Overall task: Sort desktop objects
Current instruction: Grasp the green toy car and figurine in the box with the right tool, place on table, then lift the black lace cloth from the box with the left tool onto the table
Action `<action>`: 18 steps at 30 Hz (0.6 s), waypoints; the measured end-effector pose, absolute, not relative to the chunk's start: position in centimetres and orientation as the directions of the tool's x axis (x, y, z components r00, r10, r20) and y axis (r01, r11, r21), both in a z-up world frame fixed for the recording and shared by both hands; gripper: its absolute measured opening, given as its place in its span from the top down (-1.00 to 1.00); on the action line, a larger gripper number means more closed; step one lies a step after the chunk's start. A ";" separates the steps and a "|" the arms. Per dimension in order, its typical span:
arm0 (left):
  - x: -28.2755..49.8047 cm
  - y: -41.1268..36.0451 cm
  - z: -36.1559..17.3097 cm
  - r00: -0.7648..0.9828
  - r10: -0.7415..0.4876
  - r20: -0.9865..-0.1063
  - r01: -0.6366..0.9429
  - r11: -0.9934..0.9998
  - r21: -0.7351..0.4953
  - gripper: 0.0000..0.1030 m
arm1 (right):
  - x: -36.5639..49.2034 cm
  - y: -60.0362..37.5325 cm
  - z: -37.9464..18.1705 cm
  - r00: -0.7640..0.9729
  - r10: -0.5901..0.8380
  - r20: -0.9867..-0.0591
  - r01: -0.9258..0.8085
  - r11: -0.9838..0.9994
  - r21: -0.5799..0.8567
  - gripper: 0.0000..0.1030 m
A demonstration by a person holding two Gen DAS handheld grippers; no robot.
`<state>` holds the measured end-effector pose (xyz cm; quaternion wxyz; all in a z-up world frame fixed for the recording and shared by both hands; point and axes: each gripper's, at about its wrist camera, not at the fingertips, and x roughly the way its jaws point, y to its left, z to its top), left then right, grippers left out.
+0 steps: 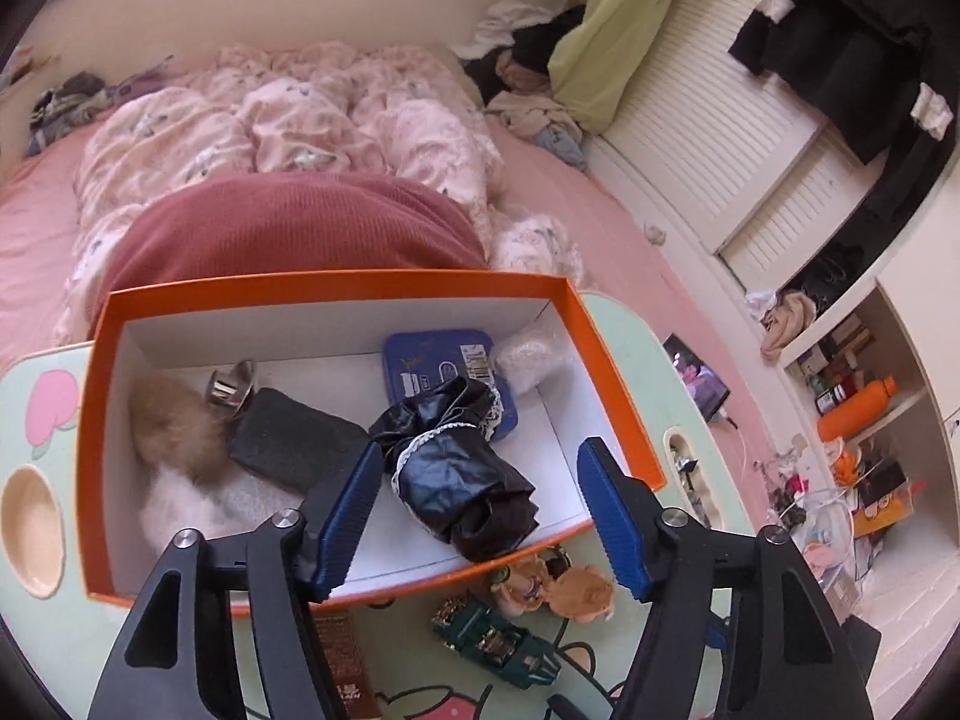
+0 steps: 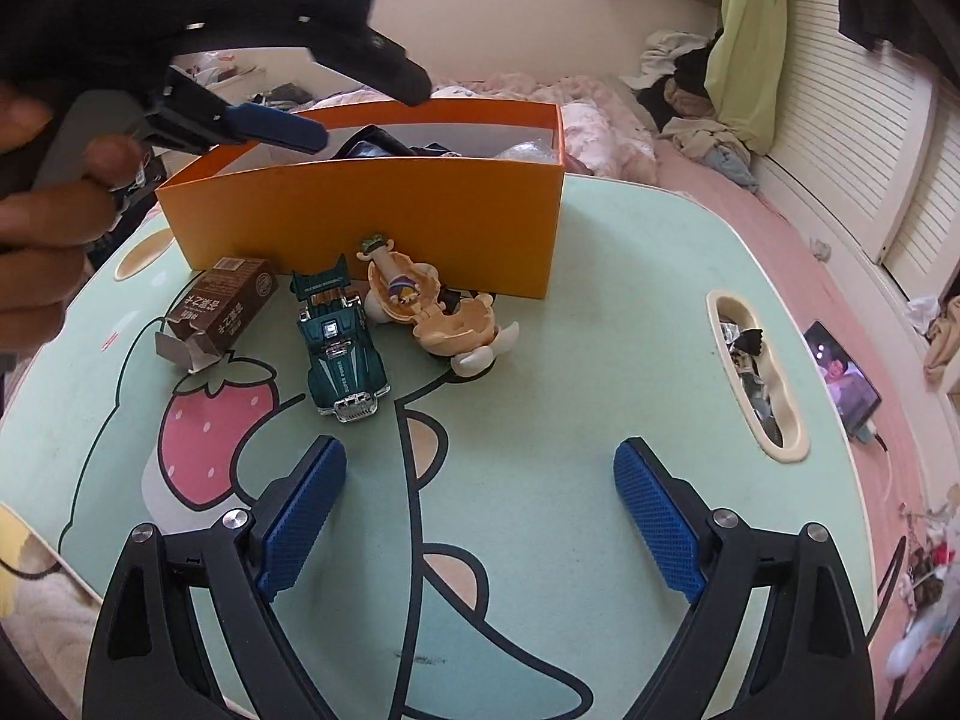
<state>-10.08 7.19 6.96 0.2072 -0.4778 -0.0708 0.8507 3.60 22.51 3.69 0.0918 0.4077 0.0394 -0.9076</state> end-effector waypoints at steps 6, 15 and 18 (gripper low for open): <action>-11.7 8.8 3.6 -0.293 0.447 -0.845 -0.316 -0.880 -0.356 0.24 | 3.6 22.6 3.6 -0.649 -0.134 -0.749 0.200 -0.980 0.002 -0.77; -6.5 3.3 7.9 -0.528 0.532 -0.662 -0.311 -0.846 -0.433 0.36 | 3.7 21.2 3.4 -0.614 -0.171 -0.770 0.263 -0.965 0.004 -0.99; -2.0 2.0 9.1 -0.592 0.528 -0.609 -0.350 -0.849 -0.396 0.35 | 3.5 21.0 3.4 -0.604 -0.176 -0.778 0.272 -0.962 0.006 -0.99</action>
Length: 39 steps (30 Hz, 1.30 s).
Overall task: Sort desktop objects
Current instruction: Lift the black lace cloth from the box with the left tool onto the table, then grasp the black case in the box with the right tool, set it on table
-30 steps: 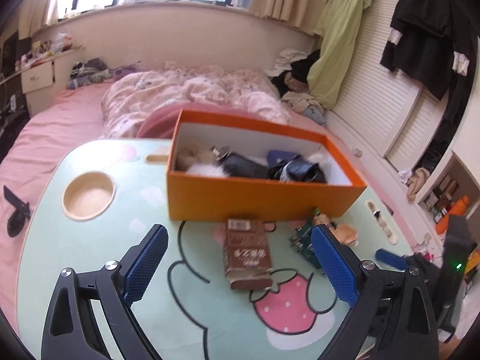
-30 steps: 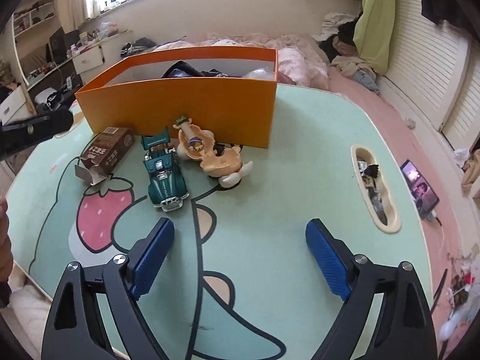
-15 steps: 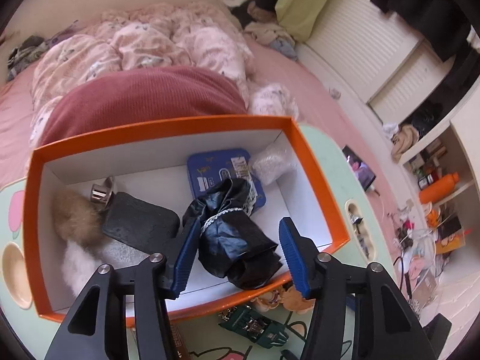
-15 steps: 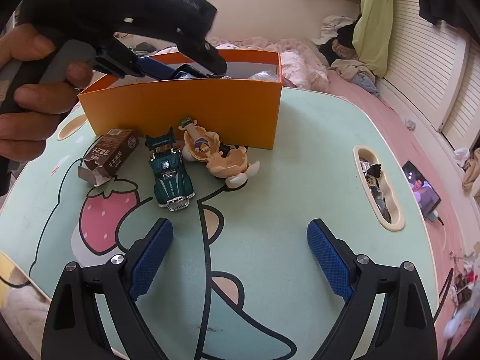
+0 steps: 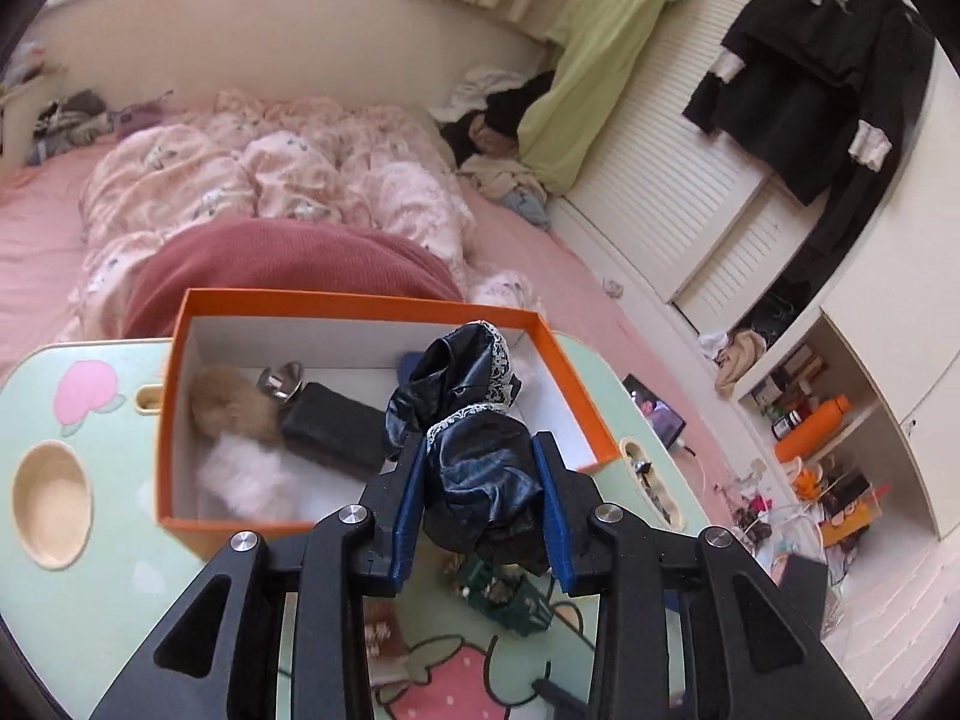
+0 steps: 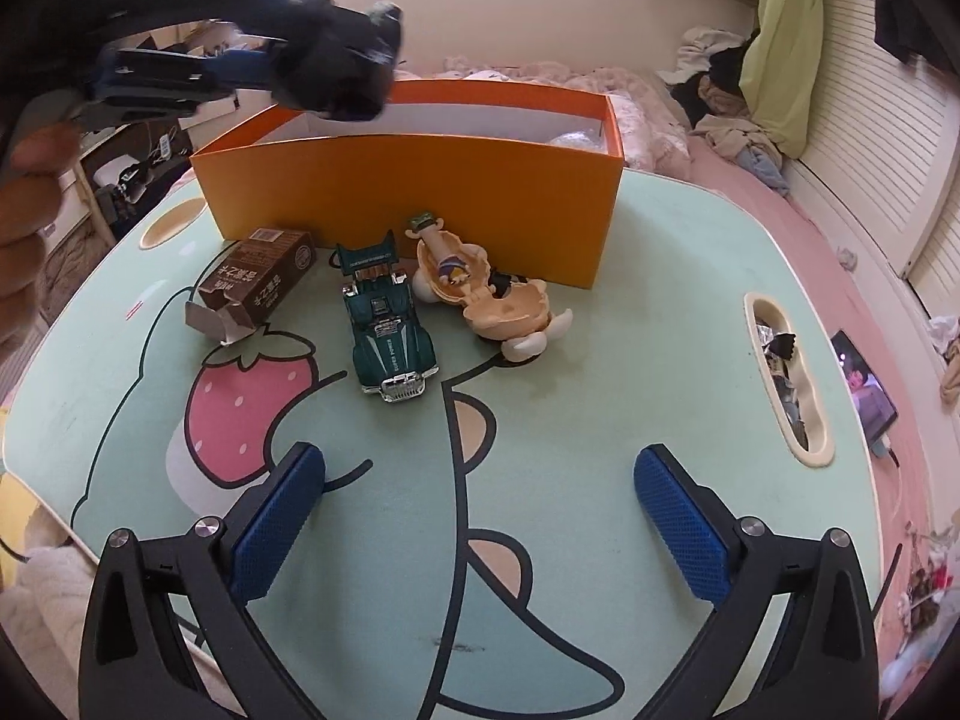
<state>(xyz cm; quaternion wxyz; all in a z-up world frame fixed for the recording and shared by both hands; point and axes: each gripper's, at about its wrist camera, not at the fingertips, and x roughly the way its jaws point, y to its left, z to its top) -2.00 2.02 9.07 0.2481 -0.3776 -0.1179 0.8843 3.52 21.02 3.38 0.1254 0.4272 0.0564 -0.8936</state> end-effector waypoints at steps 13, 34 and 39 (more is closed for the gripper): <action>4.1 -1.9 1.8 -0.621 0.405 -0.671 -0.229 -0.913 -0.338 -0.43 | 4.2 22.6 7.5 -0.738 -0.289 -0.610 0.298 -0.950 0.089 -0.48; 5.1 1.6 0.8 -0.598 0.274 -0.753 -0.291 -0.950 -0.115 -0.82 | -15.2 9.9 4.5 -0.186 -0.261 -0.947 0.562 -0.819 0.115 0.05; 5.0 1.5 0.7 -0.599 0.279 -0.750 -0.293 -0.949 -0.119 -0.83 | -14.6 11.3 5.1 -0.223 -0.292 -0.930 0.528 -0.838 0.136 0.20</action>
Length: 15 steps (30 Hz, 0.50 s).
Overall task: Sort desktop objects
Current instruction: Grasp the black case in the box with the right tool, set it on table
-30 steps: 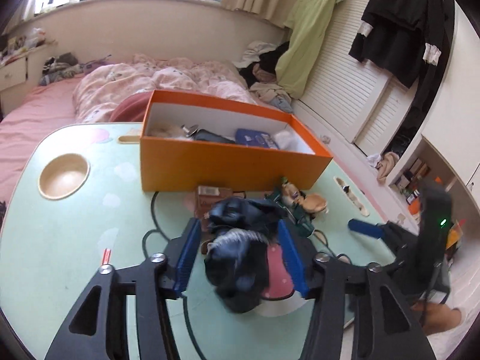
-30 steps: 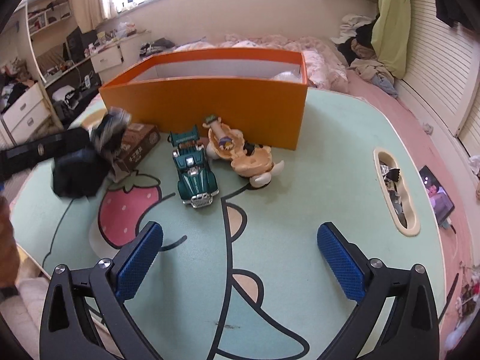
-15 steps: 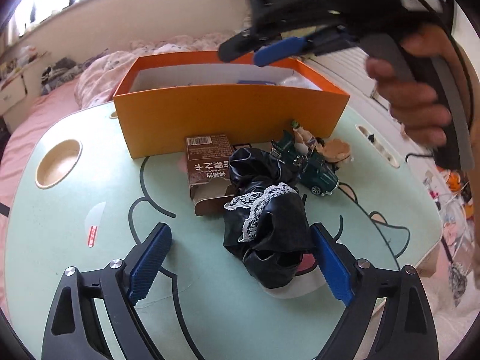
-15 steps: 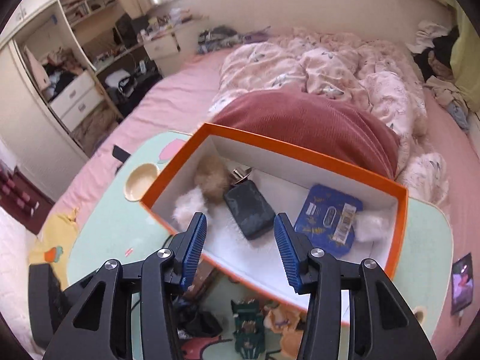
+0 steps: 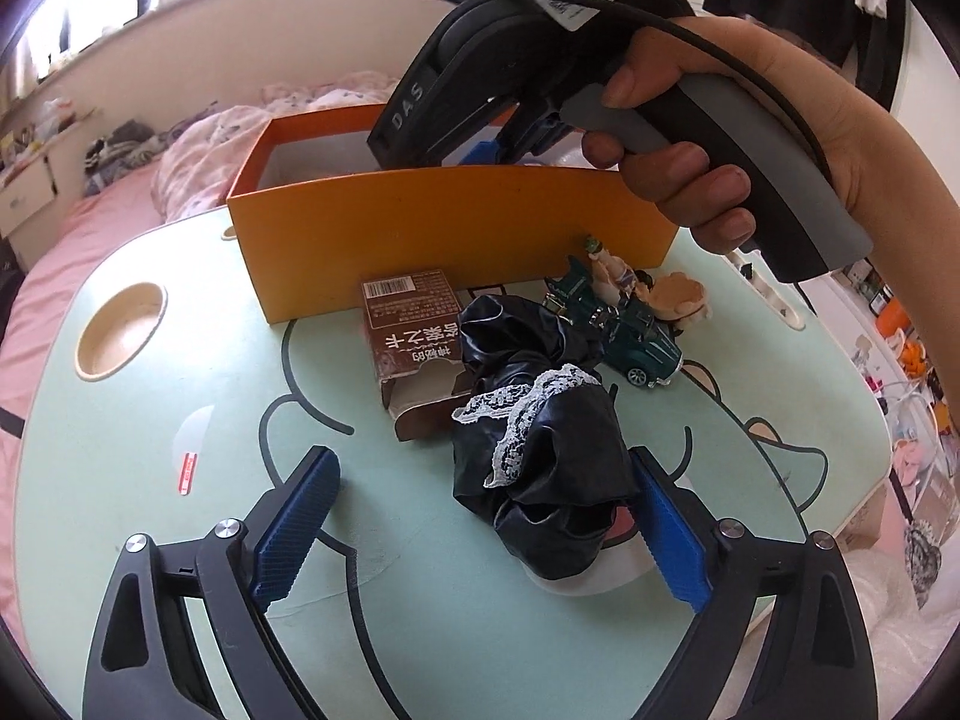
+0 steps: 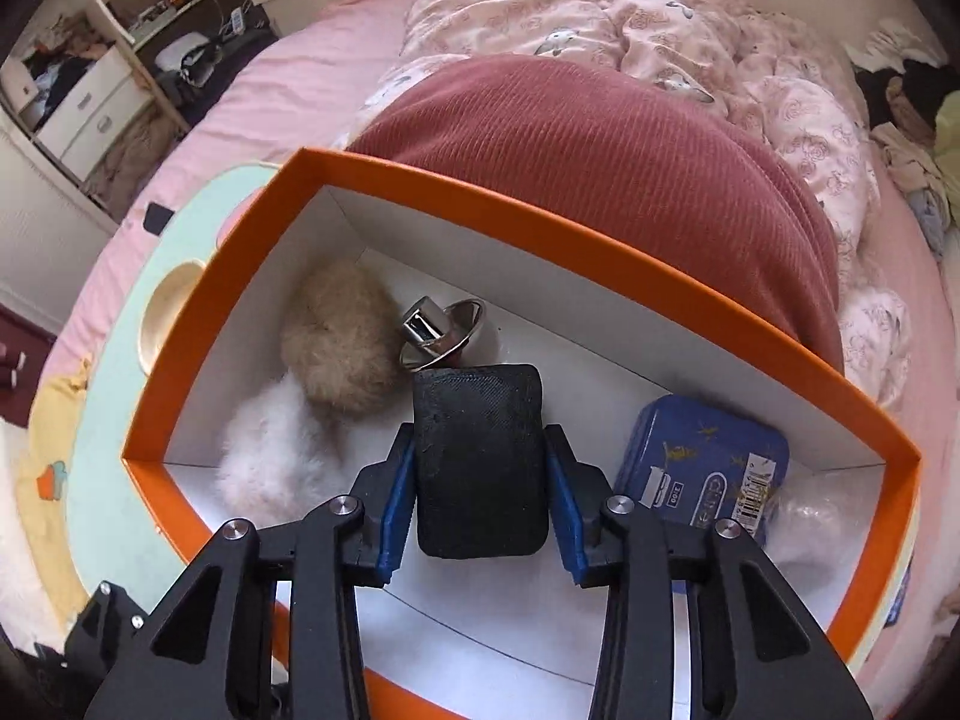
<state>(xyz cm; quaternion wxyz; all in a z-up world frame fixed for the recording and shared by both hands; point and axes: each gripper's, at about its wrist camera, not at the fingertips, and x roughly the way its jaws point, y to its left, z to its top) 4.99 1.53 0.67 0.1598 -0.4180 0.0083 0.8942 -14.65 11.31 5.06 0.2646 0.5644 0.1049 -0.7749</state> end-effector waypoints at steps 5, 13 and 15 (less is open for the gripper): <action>4.8 1.0 0.7 -0.602 0.290 -0.744 -0.282 -0.949 -0.141 -0.83 | -12.8 15.6 11.2 -0.373 -0.513 -0.773 0.497 -0.814 0.300 0.20; 4.5 -0.2 1.1 -0.618 0.331 -0.713 -0.264 -0.942 -0.208 -0.83 | -2.1 23.8 15.5 -0.471 -0.531 -0.705 0.481 -0.824 0.299 0.20; 4.9 -0.7 1.6 -0.632 0.366 -0.684 -0.273 -0.930 -0.245 -0.83 | 0.0 25.1 12.6 -0.433 -0.483 -0.761 0.444 -0.849 0.287 0.20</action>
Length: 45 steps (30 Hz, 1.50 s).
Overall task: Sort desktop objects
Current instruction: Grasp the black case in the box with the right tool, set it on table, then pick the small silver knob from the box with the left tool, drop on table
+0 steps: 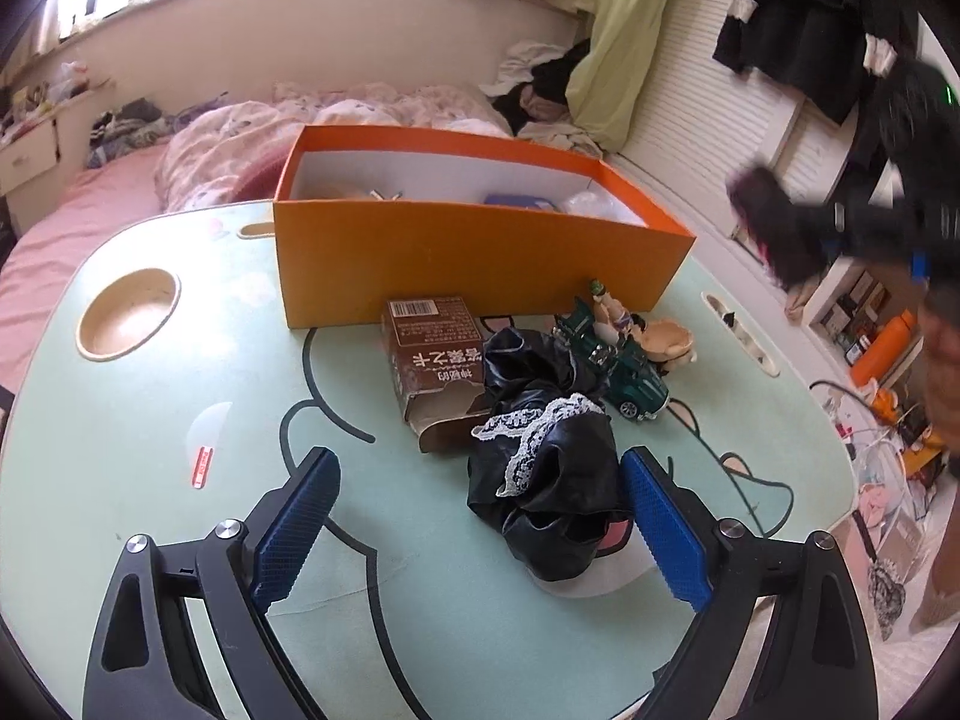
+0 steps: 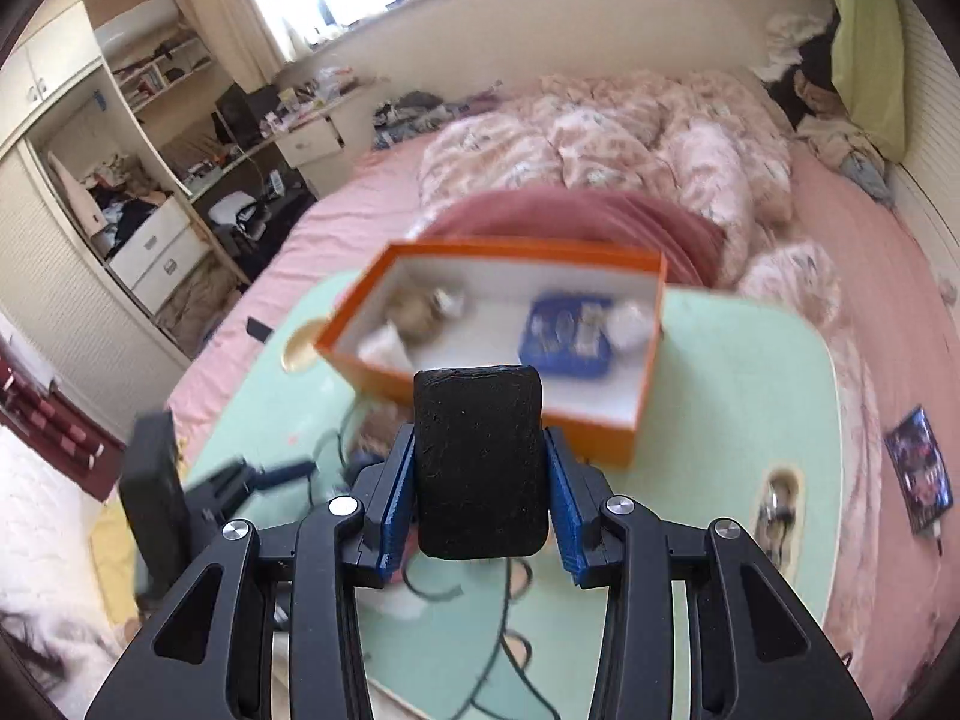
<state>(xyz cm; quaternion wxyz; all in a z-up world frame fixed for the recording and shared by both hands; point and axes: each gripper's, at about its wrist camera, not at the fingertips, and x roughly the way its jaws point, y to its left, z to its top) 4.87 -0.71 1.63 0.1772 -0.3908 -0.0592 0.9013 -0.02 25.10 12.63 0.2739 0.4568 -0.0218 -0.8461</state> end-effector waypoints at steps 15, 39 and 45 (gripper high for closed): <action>5.1 -3.3 4.0 -0.685 0.340 -0.644 -0.225 -0.940 -0.258 -0.83 | 2.5 21.7 8.4 -0.584 -0.467 -0.664 0.434 -0.871 0.231 -0.49; -13.5 -0.7 8.5 -0.448 0.302 -0.841 -0.222 -0.949 -0.223 0.46 | 6.8 22.5 3.3 -0.664 -0.298 -0.686 0.407 -0.914 0.004 -0.75; -16.6 2.8 4.7 -0.377 0.135 -0.916 -0.246 -0.968 -0.041 0.33 | 6.9 22.7 2.7 -0.666 -0.304 -0.681 0.409 -0.912 0.007 -0.76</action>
